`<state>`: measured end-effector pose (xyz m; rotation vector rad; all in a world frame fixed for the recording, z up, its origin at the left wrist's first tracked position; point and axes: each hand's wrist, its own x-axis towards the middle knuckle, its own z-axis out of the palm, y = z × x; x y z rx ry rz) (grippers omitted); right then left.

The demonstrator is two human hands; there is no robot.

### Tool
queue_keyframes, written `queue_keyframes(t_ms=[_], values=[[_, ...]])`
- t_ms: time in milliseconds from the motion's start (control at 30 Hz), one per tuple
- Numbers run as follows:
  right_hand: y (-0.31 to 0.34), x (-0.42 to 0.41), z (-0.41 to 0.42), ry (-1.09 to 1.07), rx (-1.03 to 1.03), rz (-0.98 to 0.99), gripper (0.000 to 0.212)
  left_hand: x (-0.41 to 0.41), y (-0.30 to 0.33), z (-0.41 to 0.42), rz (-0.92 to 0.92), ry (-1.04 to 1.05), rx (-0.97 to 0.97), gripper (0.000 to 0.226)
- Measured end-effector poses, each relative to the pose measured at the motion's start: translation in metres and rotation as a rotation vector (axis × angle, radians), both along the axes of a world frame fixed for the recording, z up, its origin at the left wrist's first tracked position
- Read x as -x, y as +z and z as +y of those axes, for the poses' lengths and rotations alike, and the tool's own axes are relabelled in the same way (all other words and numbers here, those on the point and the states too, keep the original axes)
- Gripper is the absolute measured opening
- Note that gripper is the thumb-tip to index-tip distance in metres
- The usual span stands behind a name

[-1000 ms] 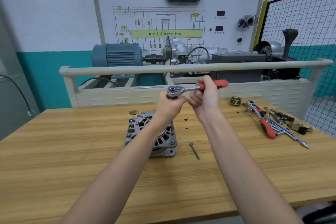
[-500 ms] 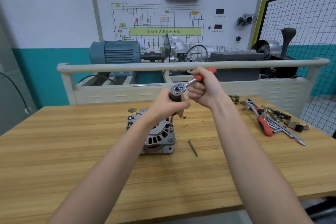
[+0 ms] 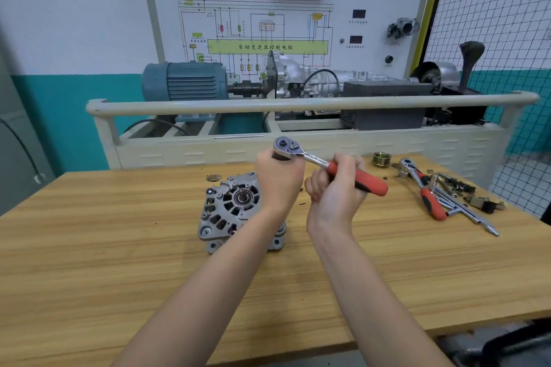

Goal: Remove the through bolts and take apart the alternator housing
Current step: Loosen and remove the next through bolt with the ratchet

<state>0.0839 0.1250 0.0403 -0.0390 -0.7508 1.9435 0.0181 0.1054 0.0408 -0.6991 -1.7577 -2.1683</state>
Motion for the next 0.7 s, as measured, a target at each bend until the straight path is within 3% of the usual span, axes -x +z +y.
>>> queue_keyframes(t_ms=[100, 233, 367, 467, 600, 700], values=[[0.013, 0.006, 0.019, 0.107, -0.026, -0.09, 0.039, 0.002, 0.004, -0.012, 0.059, -0.082, 0.12, 0.033], [0.046, 0.019, 0.06, 0.484, -0.198, -0.333, 0.054, 0.014, 0.016, -0.036, 0.253, -0.337, 0.486, 0.022], [0.061, 0.034, 0.07, 0.669, -0.294, -0.418, 0.058, 0.019, 0.024, -0.037, 0.156, -0.588, 0.493, 0.032], [0.057, 0.035, 0.061, 0.58, -0.174, -0.361, 0.053, 0.02, 0.018, -0.029, 0.094, -0.549, 0.417, 0.042], [0.028, 0.018, 0.041, 0.248, -0.016, -0.192, 0.045, 0.013, 0.008, -0.018, 0.141, -0.248, 0.262, 0.032], [0.006, 0.005, 0.016, 0.0, 0.015, -0.028, 0.036, 0.002, 0.003, -0.006, 0.087, -0.06, 0.128, 0.043]])
